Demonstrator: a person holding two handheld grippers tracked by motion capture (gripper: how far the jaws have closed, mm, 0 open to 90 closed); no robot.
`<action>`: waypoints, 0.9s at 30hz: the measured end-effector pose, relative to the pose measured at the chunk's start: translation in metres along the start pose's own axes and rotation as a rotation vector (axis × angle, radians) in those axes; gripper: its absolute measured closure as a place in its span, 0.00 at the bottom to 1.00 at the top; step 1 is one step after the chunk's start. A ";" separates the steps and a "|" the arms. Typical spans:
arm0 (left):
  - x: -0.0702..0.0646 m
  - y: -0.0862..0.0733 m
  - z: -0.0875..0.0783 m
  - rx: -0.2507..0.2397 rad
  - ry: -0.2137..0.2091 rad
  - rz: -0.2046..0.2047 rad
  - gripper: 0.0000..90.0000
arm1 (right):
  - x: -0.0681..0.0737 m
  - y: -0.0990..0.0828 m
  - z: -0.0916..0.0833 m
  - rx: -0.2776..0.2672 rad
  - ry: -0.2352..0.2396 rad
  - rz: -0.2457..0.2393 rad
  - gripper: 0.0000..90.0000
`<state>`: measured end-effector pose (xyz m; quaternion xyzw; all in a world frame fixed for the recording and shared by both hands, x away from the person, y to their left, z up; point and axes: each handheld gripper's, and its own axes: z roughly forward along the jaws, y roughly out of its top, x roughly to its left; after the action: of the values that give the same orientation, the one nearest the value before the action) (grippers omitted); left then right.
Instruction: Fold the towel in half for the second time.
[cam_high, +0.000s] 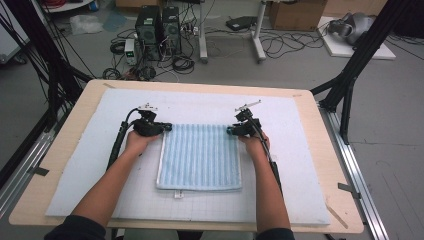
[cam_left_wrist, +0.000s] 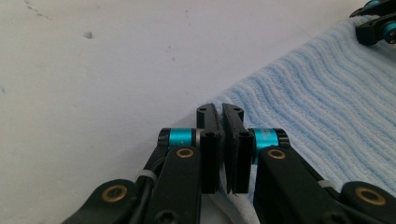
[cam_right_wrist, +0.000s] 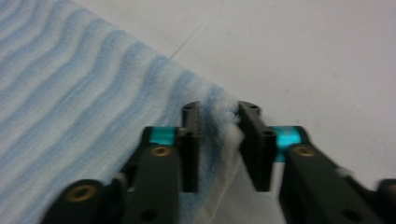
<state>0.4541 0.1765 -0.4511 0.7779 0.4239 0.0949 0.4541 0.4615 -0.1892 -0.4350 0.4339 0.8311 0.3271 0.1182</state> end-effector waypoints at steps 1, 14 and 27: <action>0.000 0.000 -0.001 0.002 0.008 0.013 0.95 | 0.001 0.000 0.000 0.003 0.015 -0.005 0.89; 0.004 0.021 -0.016 -0.190 0.060 0.023 0.96 | 0.011 0.014 -0.006 -0.184 -0.130 -0.051 0.94; -0.009 0.012 -0.041 -0.179 -0.023 0.049 0.96 | 0.027 0.001 -0.045 -0.291 -0.060 -0.111 0.94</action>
<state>0.4335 0.1930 -0.4163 0.7456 0.3891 0.1344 0.5241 0.4248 -0.1874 -0.3979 0.3750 0.7937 0.4242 0.2225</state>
